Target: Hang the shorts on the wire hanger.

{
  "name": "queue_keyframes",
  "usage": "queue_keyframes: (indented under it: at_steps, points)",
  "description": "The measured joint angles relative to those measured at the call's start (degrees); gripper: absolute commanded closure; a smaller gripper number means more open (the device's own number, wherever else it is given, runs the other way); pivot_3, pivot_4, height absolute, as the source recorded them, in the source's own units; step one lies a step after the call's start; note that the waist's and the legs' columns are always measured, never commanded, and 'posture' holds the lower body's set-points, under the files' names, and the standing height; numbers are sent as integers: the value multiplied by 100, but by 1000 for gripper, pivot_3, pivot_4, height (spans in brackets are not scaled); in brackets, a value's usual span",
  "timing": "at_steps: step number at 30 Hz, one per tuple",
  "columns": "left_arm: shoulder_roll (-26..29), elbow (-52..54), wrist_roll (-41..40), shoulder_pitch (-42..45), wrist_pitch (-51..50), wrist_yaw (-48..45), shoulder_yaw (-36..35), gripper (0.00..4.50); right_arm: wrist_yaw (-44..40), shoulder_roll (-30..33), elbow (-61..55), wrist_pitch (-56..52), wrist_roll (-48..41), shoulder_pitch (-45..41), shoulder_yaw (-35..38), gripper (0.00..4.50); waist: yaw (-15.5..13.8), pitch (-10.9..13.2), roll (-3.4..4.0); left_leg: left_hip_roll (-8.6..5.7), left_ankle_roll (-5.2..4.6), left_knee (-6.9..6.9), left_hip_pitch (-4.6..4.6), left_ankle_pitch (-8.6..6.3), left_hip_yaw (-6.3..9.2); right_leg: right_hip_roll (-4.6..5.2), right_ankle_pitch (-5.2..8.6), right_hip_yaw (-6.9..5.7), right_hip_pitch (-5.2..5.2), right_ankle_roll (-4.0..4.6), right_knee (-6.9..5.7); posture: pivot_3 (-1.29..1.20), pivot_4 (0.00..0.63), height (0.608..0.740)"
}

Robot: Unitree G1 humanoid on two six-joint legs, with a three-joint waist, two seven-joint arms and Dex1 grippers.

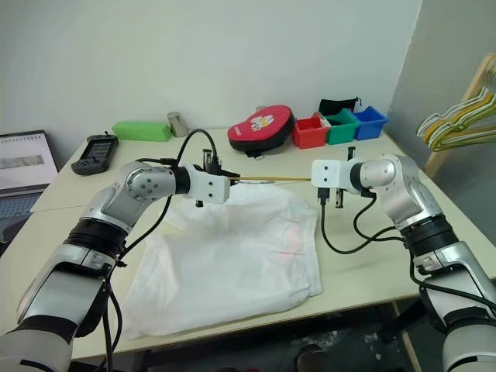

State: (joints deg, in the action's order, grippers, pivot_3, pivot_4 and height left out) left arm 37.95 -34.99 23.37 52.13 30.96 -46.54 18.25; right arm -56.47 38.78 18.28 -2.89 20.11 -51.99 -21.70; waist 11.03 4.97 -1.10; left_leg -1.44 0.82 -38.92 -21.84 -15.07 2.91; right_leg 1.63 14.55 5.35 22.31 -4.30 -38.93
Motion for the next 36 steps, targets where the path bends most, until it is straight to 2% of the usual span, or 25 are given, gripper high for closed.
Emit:
queue_keyframes:
  at_steps: [4, 8, 9, 10, 14, 18, 25, 27, 28, 31, 33, 36]
  points:
    - [-59, -20, -370, -4, -52, -363, -11, 3045, -86, 13, -91, -138, -61, 111, 20, 4500, -3, 0, 0, 0, 0, 0, -1, 0, 0, 0, 0, 0, 0, 0, 1, -110, 27, 740]
    - [-138, -28, -1065, -42, -53, -661, -207, 2202, -175, 13, -227, -281, -162, 287, 33, 4500, 2, 0, 0, 2, 0, 0, 0, 0, -1, -1, 0, 1, 0, 0, 2, -103, 26, 740]
    - [-137, -20, -1213, -74, -62, -726, -261, 2115, -215, 15, -242, -321, -201, 332, 45, 4500, 3, 0, 0, 2, 0, 0, 0, 0, 0, -1, 0, 0, 0, 0, 1, -103, 26, 740]
    - [-136, -3, -1344, -108, -75, -808, -297, 1734, -234, 17, -242, -379, -255, 370, 62, 4500, 1, 0, 0, 2, 0, 0, 0, 0, 1, -1, 0, 0, 0, 0, 1, -103, 26, 740]
    - [-120, 62, -1678, -214, -70, -1056, -359, 1037, -342, 91, -265, -518, -418, 443, 186, 4500, -19, 1, -1, 1, 0, 0, 0, 0, 0, -1, 0, 0, -1, 0, 2, -97, 19, 740]
    - [60, 137, -1968, -381, -75, -1309, -522, 90, -639, 280, -552, -899, -863, 725, 520, 4500, -29, 0, 0, 3, 0, 1, -1, 0, 1, -1, 0, -1, -1, 0, 4, -101, 19, 740]
    - [142, 743, -2588, -898, -618, -1542, -886, 33, -1017, 989, -436, -1418, -1311, 1263, 978, 4500, -129, 0, 0, 3, 0, 0, 1, 0, -2, 0, 1, -1, -3, -1, 7, -118, 19, 740]
    - [142, 1532, -2978, -1358, -1332, -1513, -1073, 33, -1272, 1240, -503, -1834, -1561, 1600, 1122, 4500, -147, -2, 3, 6, -1, 6, -2, 0, -1, -1, 2, 0, -3, -1, 14, -118, 21, 740]
    - [140, 2305, -3301, -1838, -1791, -1456, -1206, 33, -1518, 1495, -658, -2320, -1822, 1975, 1263, 4500, -156, -15, 16, 8, -4, 10, -3, -6, 0, 3, 13, -1, -6, -7, 19, -119, 22, 740]
    - [199, 3550, -3755, -3069, -2883, -1307, -1238, 33, -2019, 1950, -787, -4160, -2556, 2730, 1604, 4500, -176, -17, 20, 4, -7, 6, -7, -14, -3, 17, 29, 1, 1, -3, 7, -115, 27, 740]
    - [152, 4227, -3906, -3457, -3435, -1111, -1209, 33, -2380, 2304, -1275, -5122, -3138, 3219, 1781, 4500, -202, -16, 19, 7, -7, 6, -4, -14, 2, 28, 31, -6, -3, -3, 5, -113, 26, 740]
    - [98, 5089, -4049, -3713, -3971, -816, -1240, 33, -2748, 2834, -1792, -6231, -3958, 3854, 2021, 4500, -285, -14, 16, 10, -7, 2, 38, -11, -8, -7, 51, 4, -46, -24, 12, -104, 30, 740]
